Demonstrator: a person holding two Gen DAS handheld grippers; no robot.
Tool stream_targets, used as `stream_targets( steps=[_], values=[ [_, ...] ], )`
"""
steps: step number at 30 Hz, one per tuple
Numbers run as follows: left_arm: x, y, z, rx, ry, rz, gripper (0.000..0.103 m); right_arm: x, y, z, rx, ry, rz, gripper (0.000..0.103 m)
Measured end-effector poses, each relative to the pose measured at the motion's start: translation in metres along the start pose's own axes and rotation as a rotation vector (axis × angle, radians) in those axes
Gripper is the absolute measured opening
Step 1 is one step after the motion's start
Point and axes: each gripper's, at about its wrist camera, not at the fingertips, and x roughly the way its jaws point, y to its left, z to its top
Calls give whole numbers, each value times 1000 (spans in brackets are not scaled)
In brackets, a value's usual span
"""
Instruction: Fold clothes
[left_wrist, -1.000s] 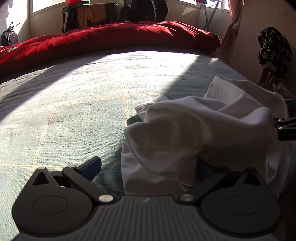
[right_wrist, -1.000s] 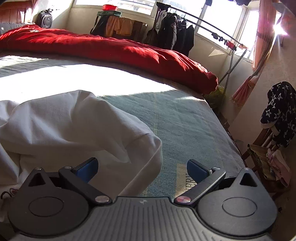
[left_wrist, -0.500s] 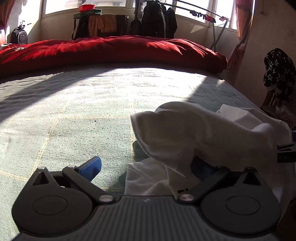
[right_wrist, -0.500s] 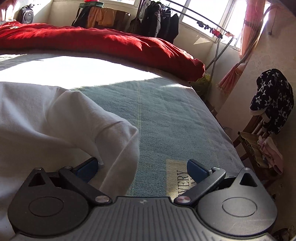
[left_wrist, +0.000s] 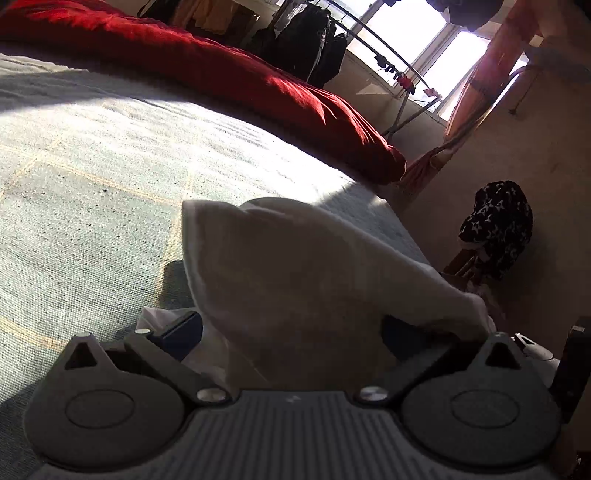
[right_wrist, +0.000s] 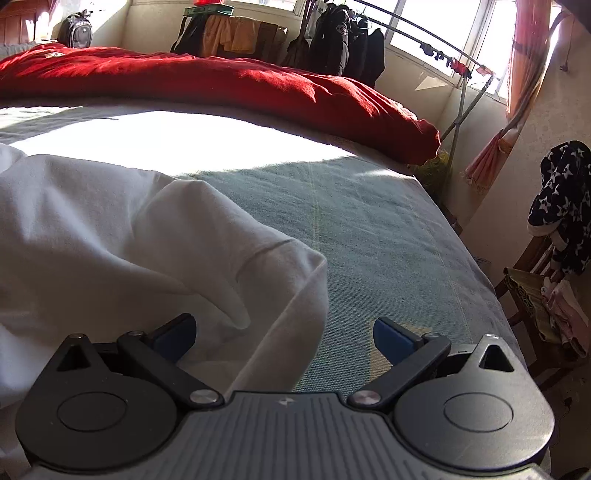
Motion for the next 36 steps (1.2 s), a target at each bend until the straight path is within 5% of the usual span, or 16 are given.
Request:
stream_targets(
  steps=[2,5,8,10,11,12,19,24,36],
  values=[
    [4,-5,-7,11,26,-60,102,-1,0,0,-8,-4,3,103],
    [5,-19,-13,151,-17,25,102,-2,-1,1,-4,-9,4,103],
    [9,-17,-3,130,-32,124,99,-2,-1,1,0,-14,0,103],
    [8,-20,2,197,-63,252,72,-3,0,1,0,-15,1,103],
    [5,-19,4,199,-59,247,50,-4,0,1,-2,-14,2,103],
    [2,-16,5,177,-54,207,43,-5,0,1,-4,-16,4,103],
    [-15,-14,-1,196,-74,159,27,-7,1,1,-1,-23,15,103],
    [-17,-11,6,206,-118,206,14,-12,2,3,-9,-38,12,103],
    [-59,2,45,324,-225,364,11,16,4,15,-44,43,-38,103]
  ],
)
